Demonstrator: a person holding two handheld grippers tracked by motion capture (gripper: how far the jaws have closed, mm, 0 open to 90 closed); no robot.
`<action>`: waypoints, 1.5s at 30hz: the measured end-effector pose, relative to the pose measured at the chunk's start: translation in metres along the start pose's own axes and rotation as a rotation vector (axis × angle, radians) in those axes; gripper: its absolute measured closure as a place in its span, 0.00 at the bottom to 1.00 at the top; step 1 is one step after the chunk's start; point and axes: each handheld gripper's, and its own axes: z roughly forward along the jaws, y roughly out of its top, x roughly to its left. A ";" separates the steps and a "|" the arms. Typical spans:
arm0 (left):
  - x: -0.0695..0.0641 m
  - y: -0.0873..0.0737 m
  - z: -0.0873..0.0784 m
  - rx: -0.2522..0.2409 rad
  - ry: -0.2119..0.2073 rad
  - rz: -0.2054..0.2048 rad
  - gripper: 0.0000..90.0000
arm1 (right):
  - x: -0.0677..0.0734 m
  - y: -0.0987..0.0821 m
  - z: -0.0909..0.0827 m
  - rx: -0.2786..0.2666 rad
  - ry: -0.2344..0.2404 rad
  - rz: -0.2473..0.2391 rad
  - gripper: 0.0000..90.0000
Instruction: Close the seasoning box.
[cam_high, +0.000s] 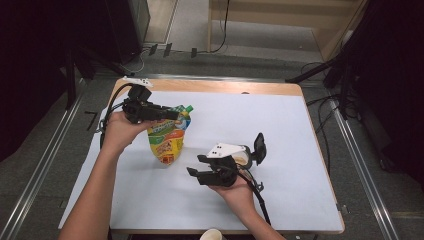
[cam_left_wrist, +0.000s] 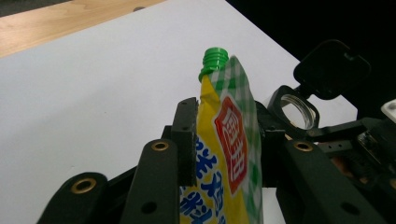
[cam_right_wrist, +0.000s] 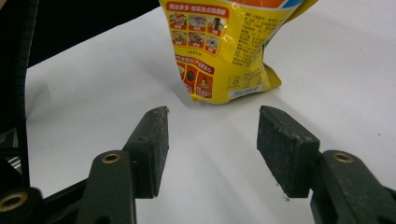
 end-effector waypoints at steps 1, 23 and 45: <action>-0.001 0.001 -0.001 -0.001 0.000 -0.001 0.75 | 0.000 0.000 0.000 -0.001 0.001 0.000 0.50; -0.002 0.005 -0.036 -0.049 0.014 -0.080 0.68 | -0.002 0.006 -0.007 0.017 0.010 0.006 0.57; 0.013 -0.005 -0.040 -0.044 0.083 -0.084 0.57 | -0.010 0.024 -0.038 0.023 0.032 0.029 0.72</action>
